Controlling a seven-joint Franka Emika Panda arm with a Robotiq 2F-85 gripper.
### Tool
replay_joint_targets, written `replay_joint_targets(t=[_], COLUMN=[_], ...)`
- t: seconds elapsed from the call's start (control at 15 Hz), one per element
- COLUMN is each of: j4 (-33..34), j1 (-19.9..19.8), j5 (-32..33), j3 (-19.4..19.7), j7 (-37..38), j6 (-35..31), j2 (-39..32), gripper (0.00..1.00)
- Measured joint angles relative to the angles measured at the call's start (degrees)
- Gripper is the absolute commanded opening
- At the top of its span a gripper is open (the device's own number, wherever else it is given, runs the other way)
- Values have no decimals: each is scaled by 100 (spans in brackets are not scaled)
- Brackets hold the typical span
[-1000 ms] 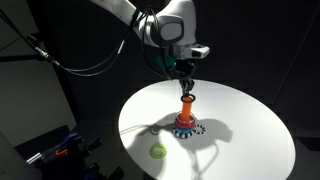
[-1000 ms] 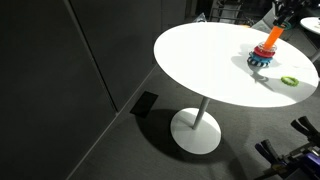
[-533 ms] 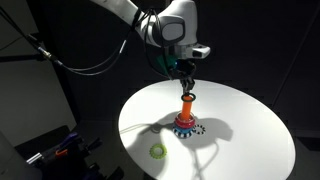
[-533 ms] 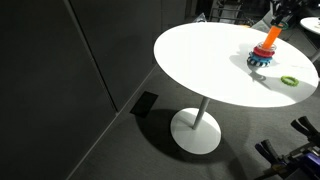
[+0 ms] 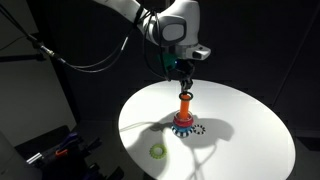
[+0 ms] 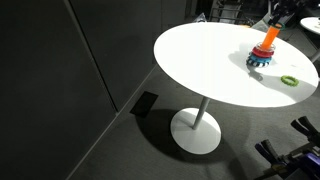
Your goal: Move the ring holder to the right a bit and put the green ring on the ring holder
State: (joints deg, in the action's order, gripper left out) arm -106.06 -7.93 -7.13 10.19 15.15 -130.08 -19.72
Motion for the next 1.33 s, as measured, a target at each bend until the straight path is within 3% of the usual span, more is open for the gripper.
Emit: replay_joint_targets(t=[0.33, 0.4, 1.0, 1.33], j4=[66, 85, 179, 181], j1=[-70, -84, -132, -133], j5=[-274, -290, -315, -315], j3=[-17, -18, -22, -22], j7=[-105, -110, -119, -119], j6=[97, 123, 205, 212], j2=[-34, -44, -112, -177], gripper=[7, 32, 99, 100])
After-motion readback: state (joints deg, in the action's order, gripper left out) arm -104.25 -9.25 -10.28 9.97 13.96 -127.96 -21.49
